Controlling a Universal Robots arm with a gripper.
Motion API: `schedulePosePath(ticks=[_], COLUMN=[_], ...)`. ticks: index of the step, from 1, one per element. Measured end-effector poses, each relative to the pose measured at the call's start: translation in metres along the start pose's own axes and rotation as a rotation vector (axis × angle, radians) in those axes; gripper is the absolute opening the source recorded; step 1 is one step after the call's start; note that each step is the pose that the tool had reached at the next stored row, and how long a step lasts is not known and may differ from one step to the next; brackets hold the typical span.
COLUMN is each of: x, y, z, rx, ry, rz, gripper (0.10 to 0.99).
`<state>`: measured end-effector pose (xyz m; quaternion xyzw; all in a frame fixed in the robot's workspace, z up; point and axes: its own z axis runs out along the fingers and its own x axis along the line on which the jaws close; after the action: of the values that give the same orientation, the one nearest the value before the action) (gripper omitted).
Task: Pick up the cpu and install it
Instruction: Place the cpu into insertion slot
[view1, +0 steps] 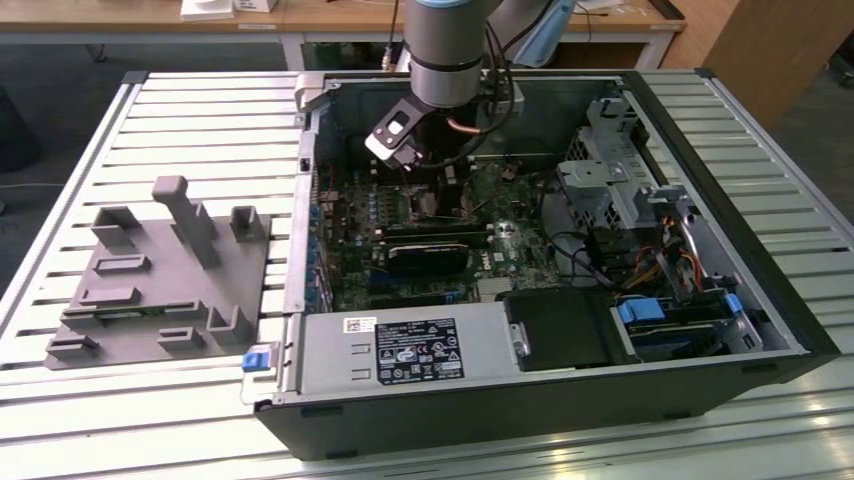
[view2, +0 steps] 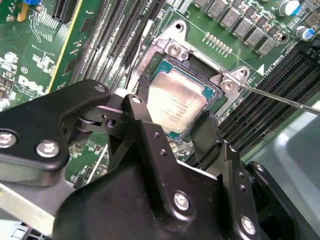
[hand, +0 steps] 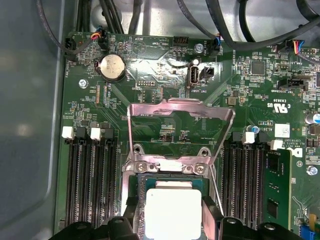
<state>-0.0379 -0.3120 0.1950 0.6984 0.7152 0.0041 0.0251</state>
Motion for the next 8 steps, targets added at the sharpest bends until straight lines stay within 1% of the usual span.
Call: schedulePosePath(ticks=[8], x=[0.0015], y=[-0.0001], z=[0.0006], rx=[0.000], ry=[0.0023], rz=[0.000], gripper=[0.608])
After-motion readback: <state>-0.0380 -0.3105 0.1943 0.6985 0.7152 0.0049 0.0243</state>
